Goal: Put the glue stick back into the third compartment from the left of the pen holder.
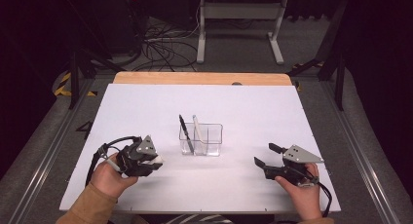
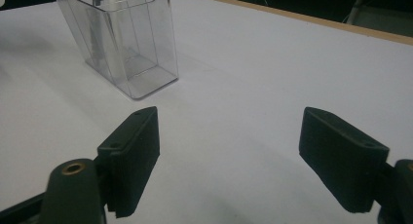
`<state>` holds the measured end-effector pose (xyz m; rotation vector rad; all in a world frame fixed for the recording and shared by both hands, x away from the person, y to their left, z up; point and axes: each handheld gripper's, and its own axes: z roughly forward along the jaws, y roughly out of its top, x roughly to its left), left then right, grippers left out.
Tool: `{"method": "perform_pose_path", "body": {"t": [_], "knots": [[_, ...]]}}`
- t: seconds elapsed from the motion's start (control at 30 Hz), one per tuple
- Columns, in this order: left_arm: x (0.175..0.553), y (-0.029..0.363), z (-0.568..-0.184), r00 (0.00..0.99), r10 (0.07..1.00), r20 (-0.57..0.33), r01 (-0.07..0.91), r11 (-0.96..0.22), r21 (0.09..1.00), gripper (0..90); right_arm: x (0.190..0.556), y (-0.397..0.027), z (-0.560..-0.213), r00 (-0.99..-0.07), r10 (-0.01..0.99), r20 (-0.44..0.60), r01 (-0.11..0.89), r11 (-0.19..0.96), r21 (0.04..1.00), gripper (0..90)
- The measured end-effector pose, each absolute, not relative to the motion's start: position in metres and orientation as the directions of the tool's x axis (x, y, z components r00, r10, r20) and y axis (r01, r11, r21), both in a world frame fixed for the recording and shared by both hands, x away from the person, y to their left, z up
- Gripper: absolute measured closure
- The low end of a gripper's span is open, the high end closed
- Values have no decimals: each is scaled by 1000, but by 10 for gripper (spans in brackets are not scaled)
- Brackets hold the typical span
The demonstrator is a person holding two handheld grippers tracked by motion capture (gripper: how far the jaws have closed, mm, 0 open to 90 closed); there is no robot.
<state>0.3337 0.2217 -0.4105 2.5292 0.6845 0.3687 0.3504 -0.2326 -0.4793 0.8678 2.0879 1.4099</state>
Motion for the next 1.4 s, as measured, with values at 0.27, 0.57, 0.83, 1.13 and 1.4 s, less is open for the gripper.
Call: {"method": "perform_pose_path", "body": {"t": [0.27, 0.57, 0.83, 1.13, 1.4], "knots": [[334, 218, -404, 838, 527, 139, 379, -747, 546, 678, 350, -233, -479, -685, 728, -34, 241, 270, 932, 229], [336, 219, -391, 837, 540, 90, 359, -666, 654, 678, 350, -233, -479, -685, 728, -34, 239, 269, 933, 230], [341, 223, -380, 834, 551, 34, 337, -557, 759, 677, 350, -233, -479, -686, 727, -35, 238, 269, 933, 230], [345, 221, -371, 840, 542, -5, 291, -444, 847, 677, 351, -231, -480, -689, 724, -37, 239, 275, 931, 230], [351, 217, -367, 847, 531, -41, 270, -362, 892, 677, 351, -230, -480, -692, 721, -39, 236, 277, 932, 229]]}}
